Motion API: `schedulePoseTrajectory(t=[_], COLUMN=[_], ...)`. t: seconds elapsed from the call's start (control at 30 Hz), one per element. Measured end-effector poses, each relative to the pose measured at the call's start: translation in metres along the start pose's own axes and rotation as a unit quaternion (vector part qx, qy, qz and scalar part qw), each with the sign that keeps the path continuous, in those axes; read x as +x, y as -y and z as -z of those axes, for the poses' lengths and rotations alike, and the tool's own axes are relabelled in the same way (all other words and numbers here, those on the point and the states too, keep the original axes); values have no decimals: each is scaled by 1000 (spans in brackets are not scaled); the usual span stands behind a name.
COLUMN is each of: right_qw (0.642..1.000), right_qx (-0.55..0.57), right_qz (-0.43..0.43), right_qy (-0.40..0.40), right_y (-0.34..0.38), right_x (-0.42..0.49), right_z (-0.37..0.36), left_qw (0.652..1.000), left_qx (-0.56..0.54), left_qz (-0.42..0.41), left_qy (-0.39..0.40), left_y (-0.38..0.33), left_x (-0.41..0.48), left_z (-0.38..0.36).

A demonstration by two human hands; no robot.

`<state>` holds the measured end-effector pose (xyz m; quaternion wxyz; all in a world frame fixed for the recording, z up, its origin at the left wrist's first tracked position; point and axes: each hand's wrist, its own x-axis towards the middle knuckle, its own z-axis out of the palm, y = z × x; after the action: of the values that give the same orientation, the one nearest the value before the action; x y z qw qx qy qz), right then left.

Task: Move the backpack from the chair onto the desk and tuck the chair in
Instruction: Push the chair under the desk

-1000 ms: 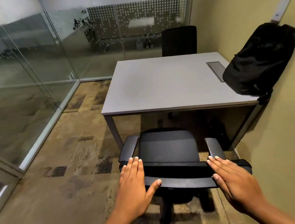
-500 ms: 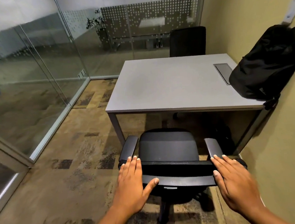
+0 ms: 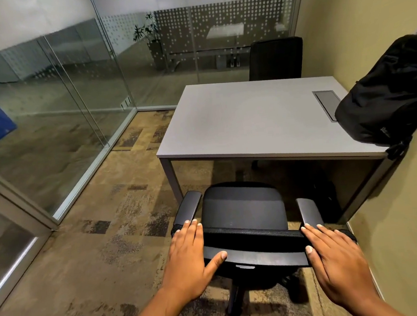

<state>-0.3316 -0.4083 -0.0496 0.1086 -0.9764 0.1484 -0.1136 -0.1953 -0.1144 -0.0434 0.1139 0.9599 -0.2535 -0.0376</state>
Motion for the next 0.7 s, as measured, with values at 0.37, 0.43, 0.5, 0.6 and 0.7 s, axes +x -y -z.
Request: schedulePoseTrajectory(t=[0.37, 0.43, 0.5, 0.6, 0.7], right_qw=[1000, 999, 999, 999, 999], right_qx=[-4, -5, -4, 3, 9], right_qz=[25, 34, 40, 42, 43], right_qy=[0, -1, -4, -7, -16], right_y=[0, 0, -1, -4, -7], right_x=[5, 5, 6, 9, 14], right_z=[4, 4, 3, 1, -2], left_qw=[1000, 1000, 1000, 1000, 1000], left_qx=[0, 1, 6, 1, 6], left_qz=[-4, -2, 0, -3, -3], left_qy=[-22, -21, -23, -24, -20], left_y=[-1, -1, -1, -1, -3], left_x=[1, 2, 4, 7, 12], left_z=[0, 0, -1, 0, 1])
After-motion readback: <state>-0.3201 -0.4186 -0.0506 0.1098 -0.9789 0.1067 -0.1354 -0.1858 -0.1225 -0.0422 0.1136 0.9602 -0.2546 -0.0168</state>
